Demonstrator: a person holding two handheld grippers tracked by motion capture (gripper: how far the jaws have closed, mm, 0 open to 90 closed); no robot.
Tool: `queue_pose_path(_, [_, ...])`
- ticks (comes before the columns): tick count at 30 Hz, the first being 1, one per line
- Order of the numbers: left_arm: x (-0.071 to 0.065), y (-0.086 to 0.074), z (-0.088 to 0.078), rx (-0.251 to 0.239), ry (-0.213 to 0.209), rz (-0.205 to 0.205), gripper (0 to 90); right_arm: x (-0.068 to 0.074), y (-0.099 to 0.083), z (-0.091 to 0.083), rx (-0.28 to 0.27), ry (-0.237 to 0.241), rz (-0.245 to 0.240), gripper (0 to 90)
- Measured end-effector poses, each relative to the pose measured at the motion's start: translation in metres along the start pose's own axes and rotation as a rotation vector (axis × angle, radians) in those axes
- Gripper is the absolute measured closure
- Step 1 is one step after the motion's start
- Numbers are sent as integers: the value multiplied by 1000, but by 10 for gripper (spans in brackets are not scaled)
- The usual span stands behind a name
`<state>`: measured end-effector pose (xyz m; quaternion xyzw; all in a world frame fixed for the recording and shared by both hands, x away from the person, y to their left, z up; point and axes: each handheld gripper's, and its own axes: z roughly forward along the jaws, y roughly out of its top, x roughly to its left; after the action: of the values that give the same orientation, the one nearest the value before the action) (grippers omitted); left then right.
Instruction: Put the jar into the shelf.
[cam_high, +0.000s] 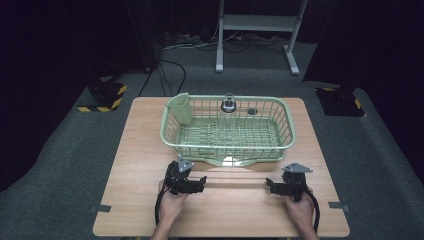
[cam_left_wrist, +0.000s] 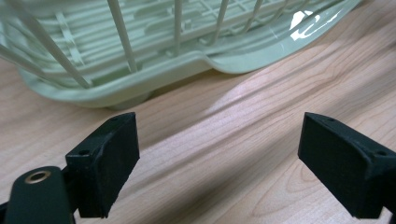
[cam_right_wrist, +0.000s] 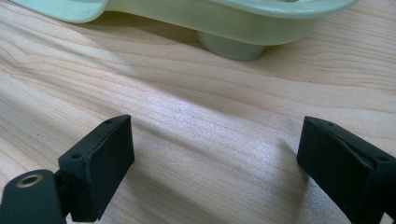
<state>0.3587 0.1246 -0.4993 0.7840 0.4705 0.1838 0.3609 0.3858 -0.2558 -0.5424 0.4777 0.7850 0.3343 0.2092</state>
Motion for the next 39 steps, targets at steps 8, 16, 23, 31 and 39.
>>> queue_pose_path(8, [-1, -6, 19, 39, 34, -23, 126, 0, 0, 0, 0, 0, 0, 106])
queue_pose_path(16, [-2, -12, 32, 58, 61, -34, 117, 0, 0, 0, 0, 0, 0, 106])
queue_pose_path(23, [-2, -20, 40, 71, 98, -25, 87, 0, 0, 0, 0, 0, 0, 106])
queue_pose_path(31, [0, -23, 43, 33, 108, -32, 51, 0, 0, 0, 0, 0, 0, 106])
queue_pose_path(39, [0, -23, 43, 33, 108, -32, 51, 0, 0, 0, 0, 0, 0, 106])
